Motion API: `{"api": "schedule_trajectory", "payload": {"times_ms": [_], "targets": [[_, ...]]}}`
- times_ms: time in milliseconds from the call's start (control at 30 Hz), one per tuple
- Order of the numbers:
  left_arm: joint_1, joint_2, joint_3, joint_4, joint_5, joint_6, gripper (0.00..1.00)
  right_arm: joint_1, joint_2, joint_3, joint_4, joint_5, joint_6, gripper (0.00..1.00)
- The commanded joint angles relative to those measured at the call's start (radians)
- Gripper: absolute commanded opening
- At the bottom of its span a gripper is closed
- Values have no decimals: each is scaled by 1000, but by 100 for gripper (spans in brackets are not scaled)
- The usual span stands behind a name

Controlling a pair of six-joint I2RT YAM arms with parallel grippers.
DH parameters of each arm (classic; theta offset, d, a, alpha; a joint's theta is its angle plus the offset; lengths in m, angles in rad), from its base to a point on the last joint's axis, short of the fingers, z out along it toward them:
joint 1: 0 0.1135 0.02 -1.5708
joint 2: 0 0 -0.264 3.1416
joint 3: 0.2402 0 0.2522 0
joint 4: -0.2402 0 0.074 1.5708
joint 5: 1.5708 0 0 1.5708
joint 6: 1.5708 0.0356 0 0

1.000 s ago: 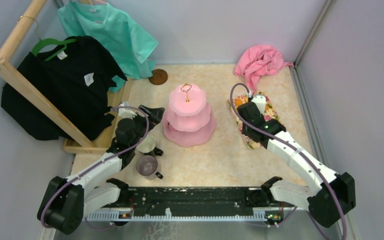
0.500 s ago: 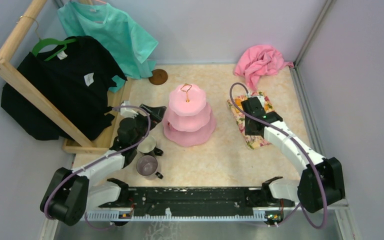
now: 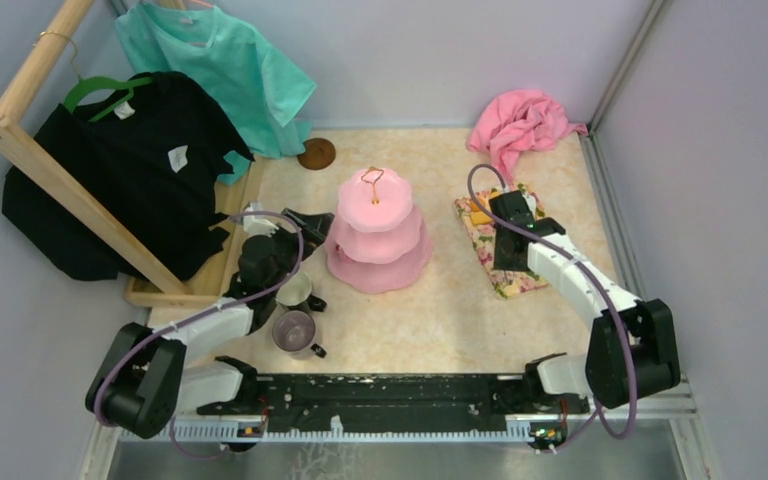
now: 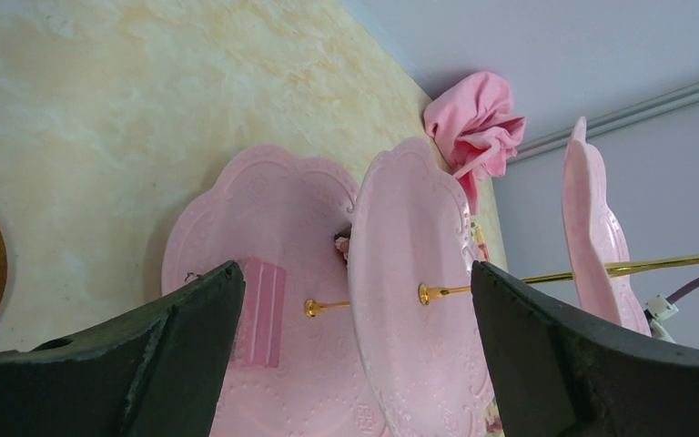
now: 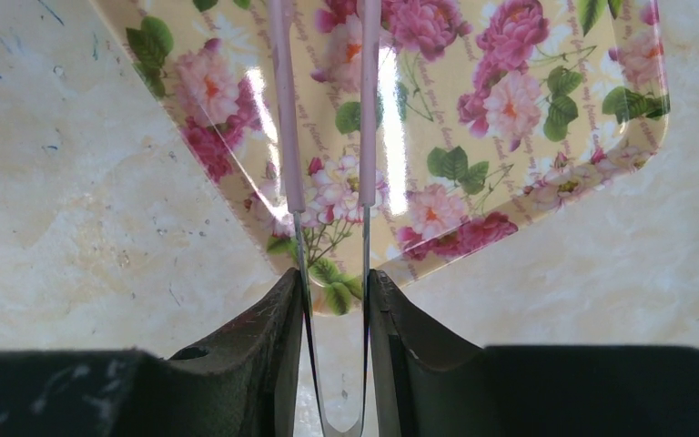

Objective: Serve the afternoon tea
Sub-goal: Pick up the desert from the tray.

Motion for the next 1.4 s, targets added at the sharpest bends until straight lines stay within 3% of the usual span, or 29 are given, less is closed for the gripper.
{"api": "schedule_trajectory", "payload": {"times_ms": [0, 967, 1367], "targets": [[11, 24, -17, 66, 22, -19, 99, -27, 16, 21, 37, -17, 11, 30], [43, 127, -21, 164, 55, -59, 99, -64, 186, 135, 5, 39, 25, 35], [44, 184, -14, 212, 77, -79, 99, -77, 181, 162, -24, 55, 11, 36]]}}
